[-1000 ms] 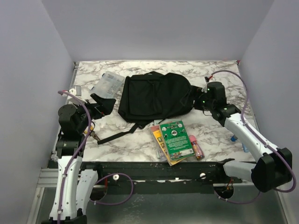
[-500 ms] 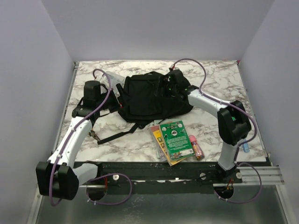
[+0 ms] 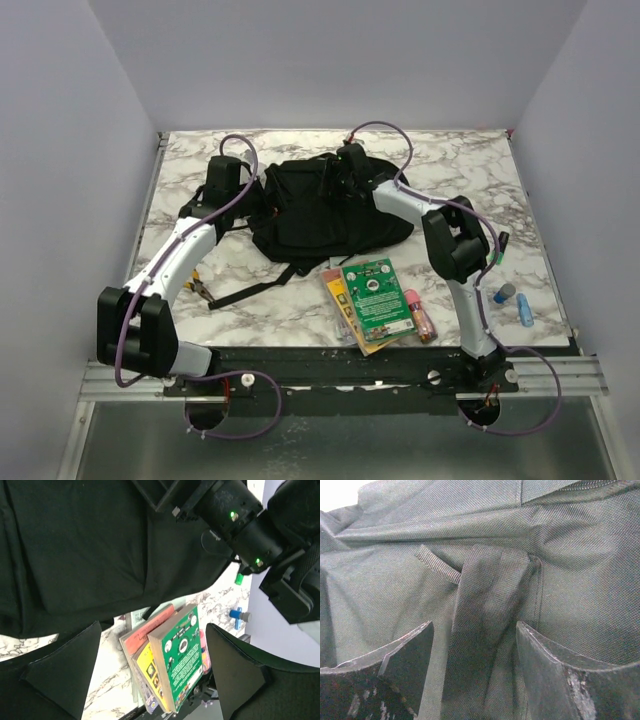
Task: Pack the student bag
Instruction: Unzip the student bag at the center of the board.
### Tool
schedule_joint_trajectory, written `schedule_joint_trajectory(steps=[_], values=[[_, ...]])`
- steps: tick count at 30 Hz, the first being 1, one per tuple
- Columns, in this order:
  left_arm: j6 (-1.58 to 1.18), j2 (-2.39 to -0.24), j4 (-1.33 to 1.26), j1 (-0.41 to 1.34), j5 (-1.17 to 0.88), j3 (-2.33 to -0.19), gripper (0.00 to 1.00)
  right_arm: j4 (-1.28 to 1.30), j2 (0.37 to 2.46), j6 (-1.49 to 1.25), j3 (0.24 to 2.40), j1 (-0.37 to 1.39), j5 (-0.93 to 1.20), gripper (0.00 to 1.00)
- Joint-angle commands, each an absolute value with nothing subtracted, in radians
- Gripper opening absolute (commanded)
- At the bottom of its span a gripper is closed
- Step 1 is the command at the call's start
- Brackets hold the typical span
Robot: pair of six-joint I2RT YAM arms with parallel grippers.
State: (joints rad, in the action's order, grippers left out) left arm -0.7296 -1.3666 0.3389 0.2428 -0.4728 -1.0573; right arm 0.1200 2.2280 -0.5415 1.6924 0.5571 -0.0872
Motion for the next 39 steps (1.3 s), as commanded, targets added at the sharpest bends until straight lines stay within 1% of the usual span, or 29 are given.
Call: schedule_joint_trajectory(steps=[1, 4, 6, 7, 10, 12, 13, 14, 15, 19, 22, 26, 28, 30, 35, 39], values=[[-0.748, -1.459, 0.321, 0.246, -0.435, -1.146, 0.86, 0.111, 2.267, -0.508, 1.731, 0.566, -0.128, 0.65], [-0.76, -1.552, 0.323, 0.245, -0.452, -1.208, 0.83, 0.074, 2.26, -0.488, 1.704, 0.566, -0.125, 0.55], [-0.778, -1.602, 0.318, 0.245, -0.458, -1.246, 0.8, 0.06, 2.264, -0.477, 1.697, 0.566, -0.126, 0.52], [-0.789, -1.622, 0.315, 0.245, -0.456, -1.265, 0.8, 0.061, 2.27, -0.468, 1.7, 0.566, -0.134, 0.52], [-0.807, -1.678, 0.302, 0.245, -0.453, -1.316, 0.79, 0.084, 2.301, -0.448, 1.735, 0.566, -0.139, 0.56], [-0.814, -1.713, 0.301, 0.245, -0.452, -1.352, 0.79, 0.1, 2.313, -0.428, 1.751, 0.566, -0.148, 0.55], [-0.816, -1.73, 0.301, 0.245, -0.455, -1.371, 0.79, 0.095, 2.312, -0.421, 1.75, 0.566, -0.148, 0.52], [-0.819, -1.748, 0.301, 0.245, -0.458, -1.388, 0.78, 0.094, 2.31, -0.414, 1.748, 0.565, -0.146, 0.45], [-0.822, -1.762, 0.301, 0.245, -0.459, -1.407, 0.78, 0.095, 2.307, -0.411, 1.75, 0.564, -0.138, 0.34], [-0.826, -1.826, 0.301, 0.252, -0.438, -1.47, 0.76, 0.064, 2.27, -0.403, 1.704, 0.564, -0.123, 0.02], [-0.827, -1.882, 0.305, 0.261, -0.429, -1.53, 0.72, 0.009, 2.231, -0.385, 1.641, 0.558, -0.086, 0.01], [-0.804, -1.96, 0.323, 0.279, -0.397, -1.616, 0.71, -0.047, 2.179, -0.407, 1.571, 0.54, -0.044, 0.01], [-0.769, -2.009, 0.349, 0.287, -0.383, -1.676, 0.7, -0.08, 2.156, -0.428, 1.532, 0.529, -0.012, 0.01], [-0.718, -2.067, 0.397, 0.295, -0.372, -1.751, 0.68, -0.104, 2.141, -0.449, 1.507, 0.517, 0.024, 0.01], [-0.601, -2.211, 0.539, 0.298, -0.38, -1.957, 0.67, -0.155, 2.145, -0.511, 1.487, 0.474, 0.157, 0.01], [-0.534, -2.268, 0.572, 0.298, -0.419, -2.038, 0.66, -0.2, 2.148, -0.544, 1.471, 0.452, 0.24, 0.01]])
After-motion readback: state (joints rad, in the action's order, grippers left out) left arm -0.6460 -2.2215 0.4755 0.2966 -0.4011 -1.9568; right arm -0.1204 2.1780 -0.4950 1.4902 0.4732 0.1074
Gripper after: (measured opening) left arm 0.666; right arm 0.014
